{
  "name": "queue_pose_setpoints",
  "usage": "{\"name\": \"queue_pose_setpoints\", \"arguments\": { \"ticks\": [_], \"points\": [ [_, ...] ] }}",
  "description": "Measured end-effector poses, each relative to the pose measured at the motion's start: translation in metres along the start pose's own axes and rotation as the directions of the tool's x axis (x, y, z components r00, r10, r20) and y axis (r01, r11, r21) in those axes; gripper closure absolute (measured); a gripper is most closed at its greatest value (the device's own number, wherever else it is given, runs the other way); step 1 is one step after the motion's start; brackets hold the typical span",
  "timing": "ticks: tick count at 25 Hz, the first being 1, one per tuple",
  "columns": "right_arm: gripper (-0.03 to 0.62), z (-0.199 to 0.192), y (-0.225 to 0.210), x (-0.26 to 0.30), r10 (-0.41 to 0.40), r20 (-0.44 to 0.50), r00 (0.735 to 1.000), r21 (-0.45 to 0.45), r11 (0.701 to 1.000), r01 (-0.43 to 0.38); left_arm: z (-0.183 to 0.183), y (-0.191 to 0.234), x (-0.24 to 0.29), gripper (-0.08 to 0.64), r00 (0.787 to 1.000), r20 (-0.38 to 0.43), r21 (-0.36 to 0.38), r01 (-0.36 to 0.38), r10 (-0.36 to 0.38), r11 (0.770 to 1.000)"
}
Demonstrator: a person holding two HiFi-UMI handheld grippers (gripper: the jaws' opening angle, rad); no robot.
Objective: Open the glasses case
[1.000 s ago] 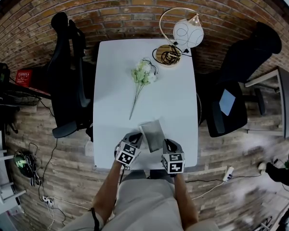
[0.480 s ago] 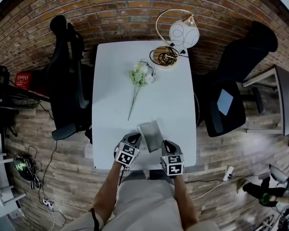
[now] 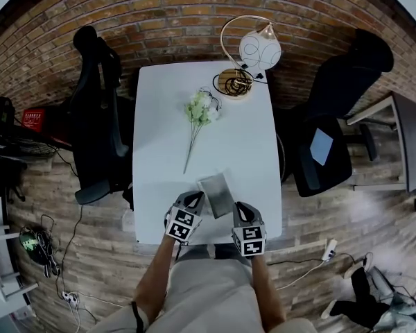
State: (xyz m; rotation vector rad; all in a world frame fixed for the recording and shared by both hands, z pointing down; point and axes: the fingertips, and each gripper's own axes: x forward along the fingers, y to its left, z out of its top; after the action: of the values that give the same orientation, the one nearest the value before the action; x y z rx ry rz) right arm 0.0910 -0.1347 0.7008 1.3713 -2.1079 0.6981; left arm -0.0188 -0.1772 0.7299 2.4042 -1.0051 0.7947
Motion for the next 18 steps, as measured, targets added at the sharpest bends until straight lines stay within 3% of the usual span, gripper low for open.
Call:
{"name": "queue_pose_setpoints", "arguments": {
  "ticks": [9,18],
  "points": [
    [0.565,0.037,0.001,-0.026,-0.027,0.132,0.991,-0.011,1.0,0.029,0.043,-0.006,-0.027,0.554,0.993,0.121,0.033,-0.001,-0.003,0.999],
    [0.566,0.069,0.012,-0.052,-0.043,0.239,0.97,-0.028,0.998,0.051,0.084,-0.012,-0.066,0.554,0.97,0.244,0.08,-0.025,0.005,0.997]
  ]
}}
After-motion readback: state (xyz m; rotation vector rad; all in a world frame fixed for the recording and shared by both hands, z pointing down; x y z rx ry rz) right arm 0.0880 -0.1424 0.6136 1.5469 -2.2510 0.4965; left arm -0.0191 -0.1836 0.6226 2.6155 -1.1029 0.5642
